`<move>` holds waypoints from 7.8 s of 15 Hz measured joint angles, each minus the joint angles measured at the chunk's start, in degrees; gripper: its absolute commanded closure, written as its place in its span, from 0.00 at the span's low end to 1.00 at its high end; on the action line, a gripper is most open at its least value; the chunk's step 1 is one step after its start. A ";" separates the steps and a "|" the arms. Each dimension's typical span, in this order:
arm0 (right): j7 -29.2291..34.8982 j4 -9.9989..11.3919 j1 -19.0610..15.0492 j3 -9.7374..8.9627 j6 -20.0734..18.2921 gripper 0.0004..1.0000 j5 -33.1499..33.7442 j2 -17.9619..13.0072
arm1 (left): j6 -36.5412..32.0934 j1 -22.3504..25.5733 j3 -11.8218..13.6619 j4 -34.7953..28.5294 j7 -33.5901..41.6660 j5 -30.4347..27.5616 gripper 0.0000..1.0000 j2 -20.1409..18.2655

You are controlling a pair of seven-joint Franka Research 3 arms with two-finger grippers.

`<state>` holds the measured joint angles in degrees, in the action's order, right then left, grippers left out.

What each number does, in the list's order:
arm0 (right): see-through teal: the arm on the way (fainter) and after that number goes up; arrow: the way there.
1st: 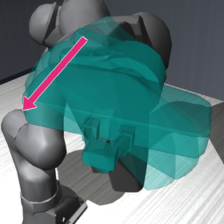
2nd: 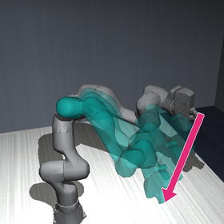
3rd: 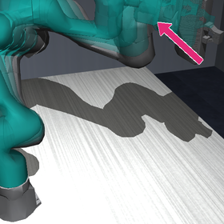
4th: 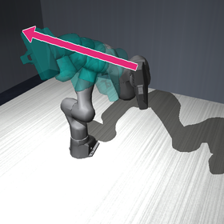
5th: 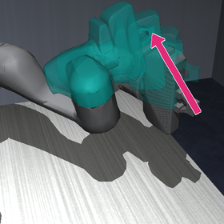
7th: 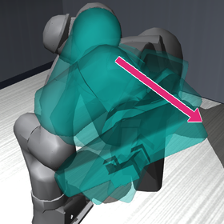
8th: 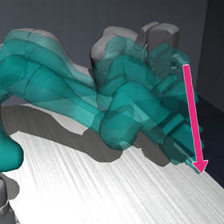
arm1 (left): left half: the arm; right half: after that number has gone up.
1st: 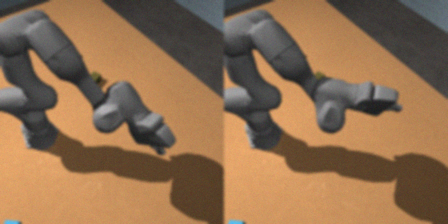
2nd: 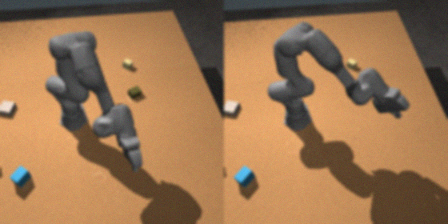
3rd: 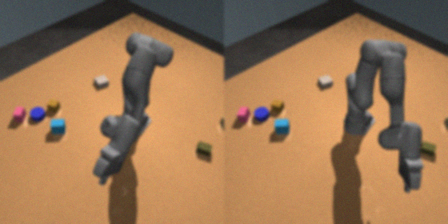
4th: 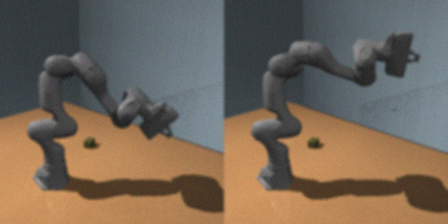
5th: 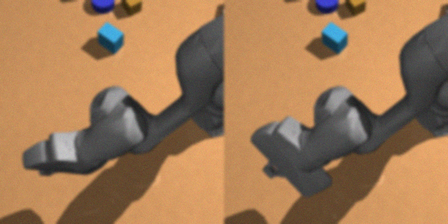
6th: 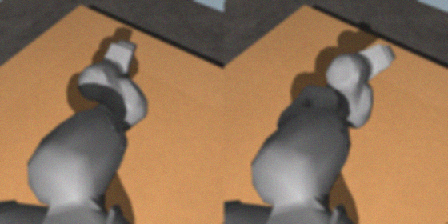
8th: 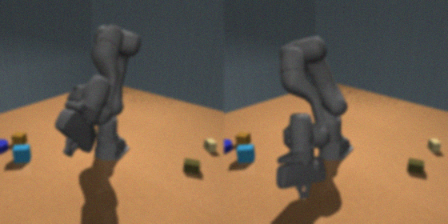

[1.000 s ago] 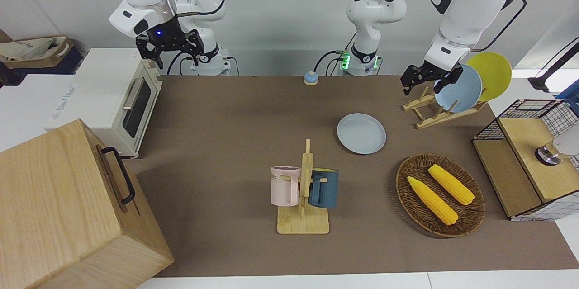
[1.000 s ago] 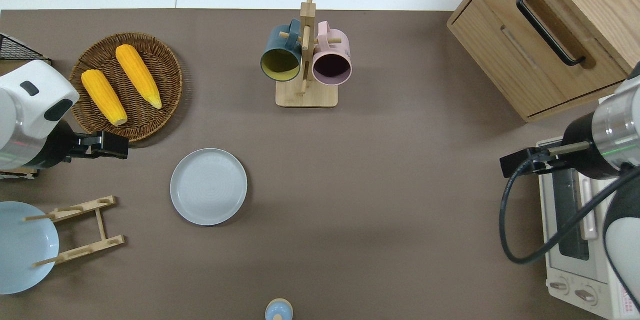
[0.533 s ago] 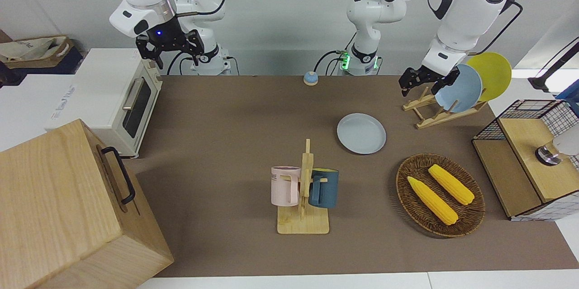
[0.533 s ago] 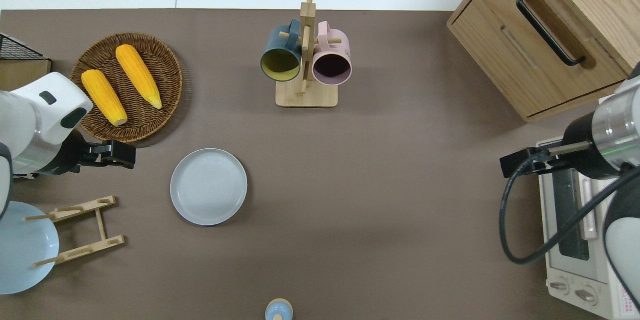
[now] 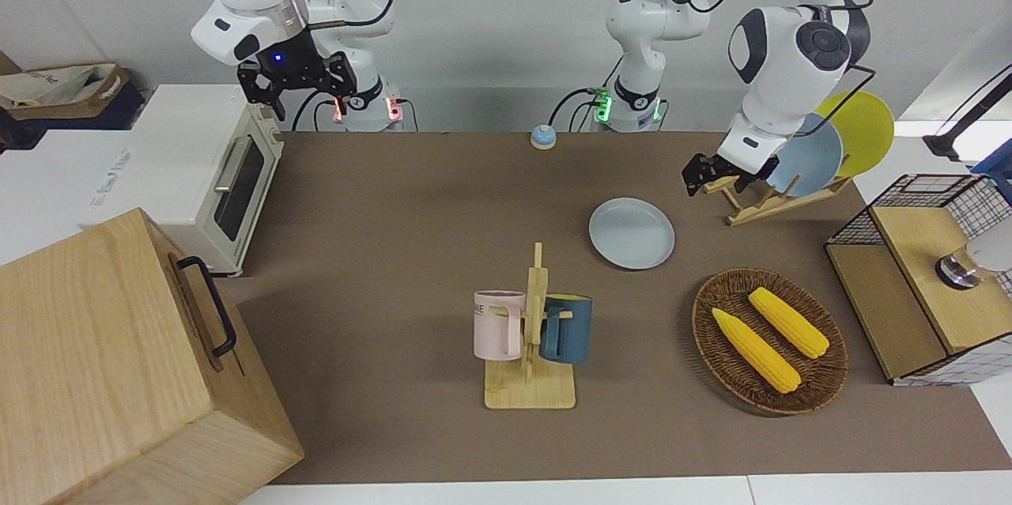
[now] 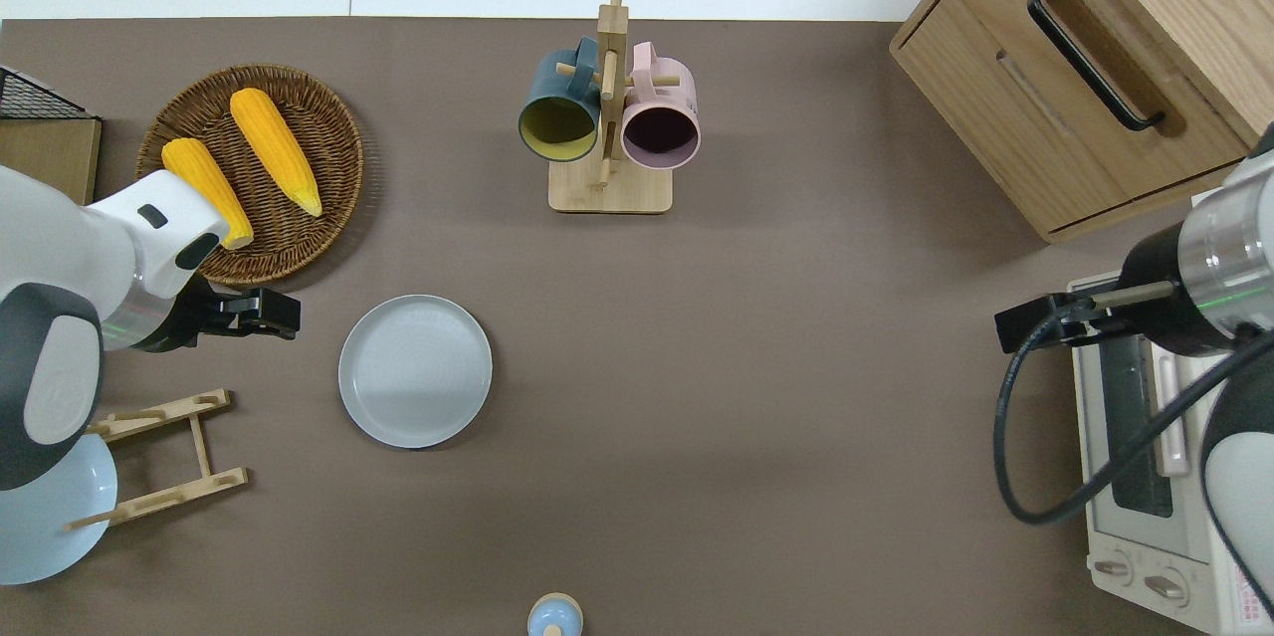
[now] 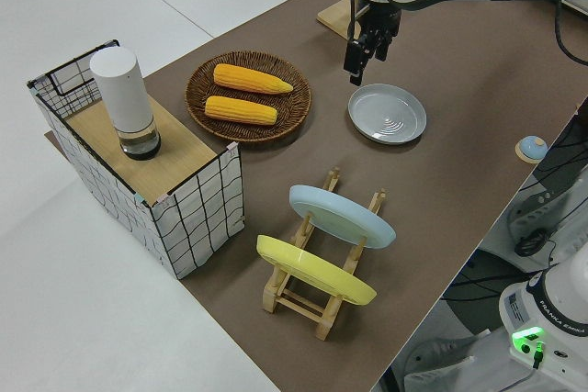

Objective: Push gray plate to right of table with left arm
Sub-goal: 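Move the left gripper down toward the edge of the gray plate nearest it, then lower the left gripper against the gray plate's near rim, then push the gray plate across the table away from the left arm's side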

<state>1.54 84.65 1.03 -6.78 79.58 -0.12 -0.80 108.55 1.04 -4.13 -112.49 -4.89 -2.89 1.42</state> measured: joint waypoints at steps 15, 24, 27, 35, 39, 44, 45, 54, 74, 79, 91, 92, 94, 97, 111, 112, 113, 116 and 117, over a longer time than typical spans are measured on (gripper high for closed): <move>0.00 0.00 0.00 0.00 0.00 0.02 0.00 0.00 | 13.62 -0.05 -0.21 -7.97 -0.03 -0.78 0.01 7.31; 0.00 0.00 0.00 0.00 0.00 0.02 0.00 0.00 | 14.10 -1.96 -0.58 -8.75 -0.08 -0.80 0.54 11.44; 0.00 0.00 0.00 0.00 0.00 0.02 0.00 0.00 | 14.10 -2.35 -0.62 -8.81 -0.13 -0.80 0.65 11.52; 0.00 0.00 0.00 0.00 0.00 0.02 0.00 0.00 | 14.08 -2.29 -0.42 -8.79 -0.13 -0.79 0.87 11.19; 0.00 0.00 0.00 0.00 0.00 0.02 0.00 0.00 | 13.98 -2.29 -0.34 -8.75 -0.14 -0.80 0.91 10.88; 0.00 0.00 0.00 0.00 0.00 0.02 0.00 0.00 | 13.90 -2.30 -0.39 -8.75 -0.37 -0.83 0.95 10.52; 0.00 0.00 0.00 0.00 0.00 0.02 0.00 0.00 | 13.90 -2.31 -0.41 -8.75 -0.37 -0.83 0.95 10.46; 0.00 0.00 0.00 0.00 0.00 0.02 0.00 0.00 | 13.87 -2.49 -0.56 -8.81 -0.71 -0.83 0.99 10.42; 0.00 0.00 0.00 0.00 0.00 0.02 0.00 0.00 | 14.15 -19.21 -3.10 -2.96 -30.10 -0.95 1.00 14.44; 0.00 0.00 0.00 0.00 0.00 0.02 0.00 0.00 | 14.16 -24.74 -3.49 2.34 -39.35 -1.74 1.00 18.15; 0.00 0.00 0.00 0.00 0.00 0.02 0.00 0.00 | 14.47 -28.70 -11.60 10.64 -55.39 -1.99 1.00 24.10; 0.00 0.00 0.00 0.00 0.00 0.02 0.00 0.00 | 14.47 -29.68 -11.64 11.80 -56.84 -1.99 1.00 24.94; 0.00 0.00 0.00 0.00 0.00 0.02 0.00 0.00 | 14.48 -31.77 -11.68 13.51 -59.43 -1.99 1.00 26.37; 0.00 0.00 0.00 0.00 0.00 0.02 0.00 0.00 | 14.49 -34.15 -11.66 14.70 -62.34 -1.99 1.00 27.46; 0.00 0.00 0.00 0.00 0.00 0.02 0.00 0.00 | 14.46 -38.30 -11.67 19.11 -69.38 -1.99 0.31 30.54; 0.00 0.00 0.00 0.00 0.00 0.02 0.00 0.00 | 14.46 -38.30 -11.62 19.23 -69.66 -1.99 0.04 30.67; 0.00 0.00 0.00 0.00 0.00 0.02 0.00 0.00 | 14.46 -38.30 -11.55 19.30 -69.81 -1.99 0.00 30.76; 0.00 0.00 0.00 0.00 0.00 0.02 0.00 0.00 | 13.39 -38.30 -11.50 19.49 -69.91 -0.50 0.00 30.82; 0.00 0.00 0.00 0.00 0.00 0.02 0.00 0.00 | 12.47 -38.30 -11.55 19.75 -69.92 0.15 0.00 30.83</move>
<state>1.54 84.65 1.03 -6.78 79.58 -0.12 -0.80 121.02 -37.26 -15.68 -92.74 -74.81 -2.74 32.25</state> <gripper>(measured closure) 0.013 0.366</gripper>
